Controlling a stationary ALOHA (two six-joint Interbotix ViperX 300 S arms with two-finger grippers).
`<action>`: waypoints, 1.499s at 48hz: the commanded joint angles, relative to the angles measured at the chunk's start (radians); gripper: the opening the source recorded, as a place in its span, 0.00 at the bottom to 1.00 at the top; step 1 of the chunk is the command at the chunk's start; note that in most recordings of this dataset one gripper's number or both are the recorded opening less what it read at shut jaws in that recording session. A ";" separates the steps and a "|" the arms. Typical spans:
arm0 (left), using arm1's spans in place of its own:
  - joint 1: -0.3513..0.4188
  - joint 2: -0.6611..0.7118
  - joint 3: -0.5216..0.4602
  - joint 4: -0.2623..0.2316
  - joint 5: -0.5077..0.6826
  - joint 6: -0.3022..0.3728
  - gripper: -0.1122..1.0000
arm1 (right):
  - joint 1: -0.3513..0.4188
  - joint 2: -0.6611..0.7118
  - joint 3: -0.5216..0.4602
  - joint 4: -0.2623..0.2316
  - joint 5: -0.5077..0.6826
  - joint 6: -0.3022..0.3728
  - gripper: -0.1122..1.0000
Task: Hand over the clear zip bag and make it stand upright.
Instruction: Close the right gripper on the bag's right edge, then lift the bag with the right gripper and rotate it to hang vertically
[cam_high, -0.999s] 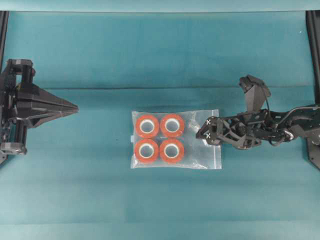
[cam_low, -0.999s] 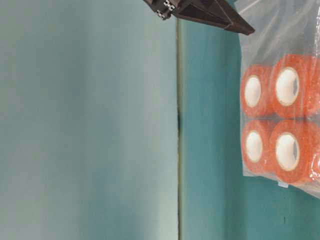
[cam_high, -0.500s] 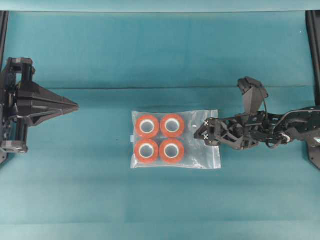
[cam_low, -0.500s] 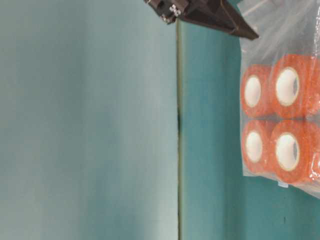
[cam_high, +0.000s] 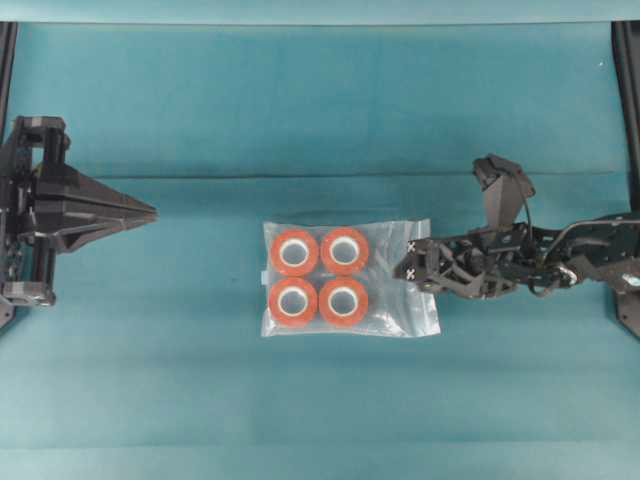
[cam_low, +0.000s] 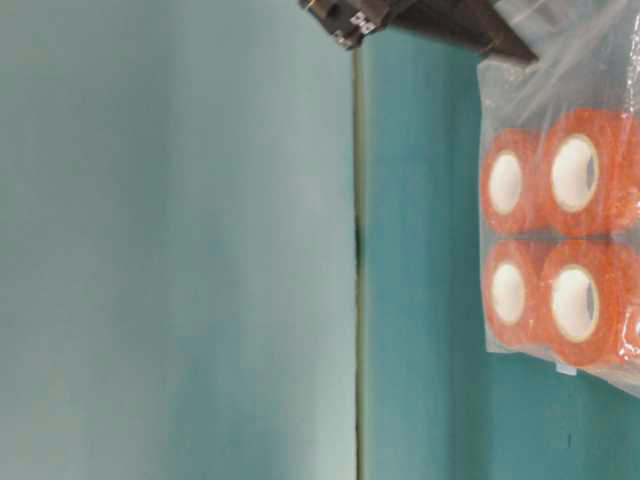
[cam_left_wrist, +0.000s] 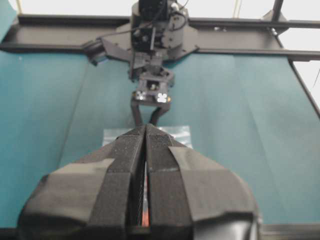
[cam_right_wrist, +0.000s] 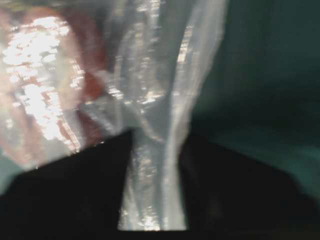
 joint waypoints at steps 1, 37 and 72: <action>0.002 0.003 -0.011 0.000 -0.005 -0.002 0.09 | -0.011 -0.009 0.005 0.003 0.006 0.005 0.48; 0.005 0.035 -0.017 0.000 -0.005 -0.017 0.09 | -0.044 -0.092 -0.063 -0.038 0.080 -0.130 0.12; 0.015 0.048 -0.031 0.000 0.006 -0.017 0.09 | -0.206 -0.190 -0.515 -0.083 0.701 -0.643 0.12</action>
